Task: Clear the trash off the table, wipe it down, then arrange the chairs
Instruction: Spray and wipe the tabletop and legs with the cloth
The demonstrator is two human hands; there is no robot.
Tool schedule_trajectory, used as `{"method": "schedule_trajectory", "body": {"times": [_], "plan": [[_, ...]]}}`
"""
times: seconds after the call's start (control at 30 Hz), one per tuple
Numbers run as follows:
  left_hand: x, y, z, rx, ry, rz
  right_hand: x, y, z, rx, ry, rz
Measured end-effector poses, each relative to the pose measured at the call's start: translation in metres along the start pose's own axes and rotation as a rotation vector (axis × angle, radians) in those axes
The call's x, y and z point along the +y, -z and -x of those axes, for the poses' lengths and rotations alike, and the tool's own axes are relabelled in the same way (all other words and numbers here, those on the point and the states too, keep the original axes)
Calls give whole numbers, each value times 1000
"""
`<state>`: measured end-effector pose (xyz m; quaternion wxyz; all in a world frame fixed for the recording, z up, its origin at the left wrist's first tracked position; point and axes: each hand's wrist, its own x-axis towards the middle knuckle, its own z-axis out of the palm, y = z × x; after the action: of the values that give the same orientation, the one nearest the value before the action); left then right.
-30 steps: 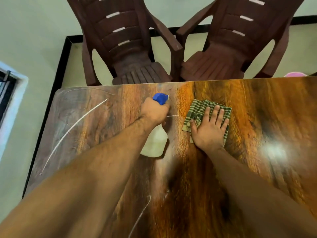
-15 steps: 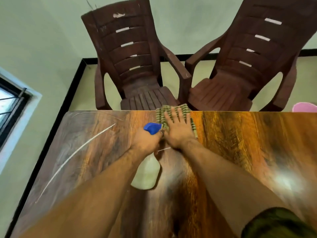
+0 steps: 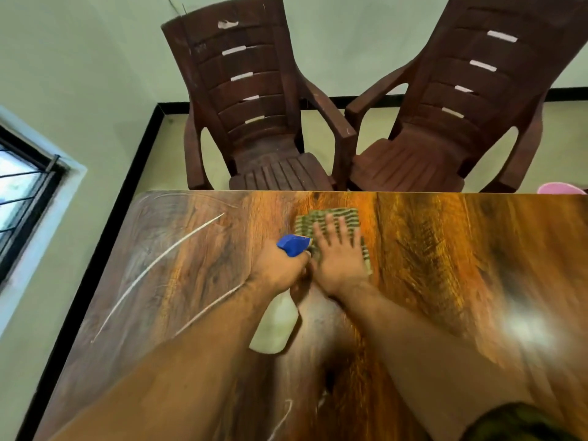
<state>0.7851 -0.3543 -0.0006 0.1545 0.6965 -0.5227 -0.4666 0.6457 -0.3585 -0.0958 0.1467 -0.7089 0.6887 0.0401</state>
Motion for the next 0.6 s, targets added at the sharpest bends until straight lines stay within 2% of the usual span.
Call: {"method": "schedule_trajectory", "body": {"times": [0.07, 0.13, 0.17, 0.2, 0.27, 0.3, 0.33, 0.37, 0.5, 0.53, 0.57, 0.6], "plan": [[-8, -5, 20, -15, -18, -29, -12, -13, 48, -47, 241, 24], [-17, -9, 45, -52, -18, -71, 5, -23, 85, -35, 304, 39], [-23, -12, 55, -79, -17, -83, 19, -25, 96, -29, 223, 48], [-31, -14, 70, -113, -14, -76, 32, -26, 110, -15, 68, 51], [-43, -16, 95, -176, -2, -31, 43, -25, 129, 11, -336, -37], [-50, -17, 106, -190, 5, -22, 36, -26, 136, 5, -446, -70], [-57, -17, 119, -201, 4, -20, 18, -29, 147, -1, -454, -75], [-64, -17, 127, -209, -4, -31, -3, -33, 159, -9, -376, -61], [-98, -16, 159, -170, -23, -66, -82, -49, 239, -182, 212, 73], [-104, -16, 165, -181, -22, -63, -81, -55, 256, -196, 289, 71], [-109, -16, 173, -218, -21, -56, -74, -64, 274, -186, 283, 41], [-116, -16, 185, -264, -30, -49, -65, -72, 296, -153, 198, 5]]}}
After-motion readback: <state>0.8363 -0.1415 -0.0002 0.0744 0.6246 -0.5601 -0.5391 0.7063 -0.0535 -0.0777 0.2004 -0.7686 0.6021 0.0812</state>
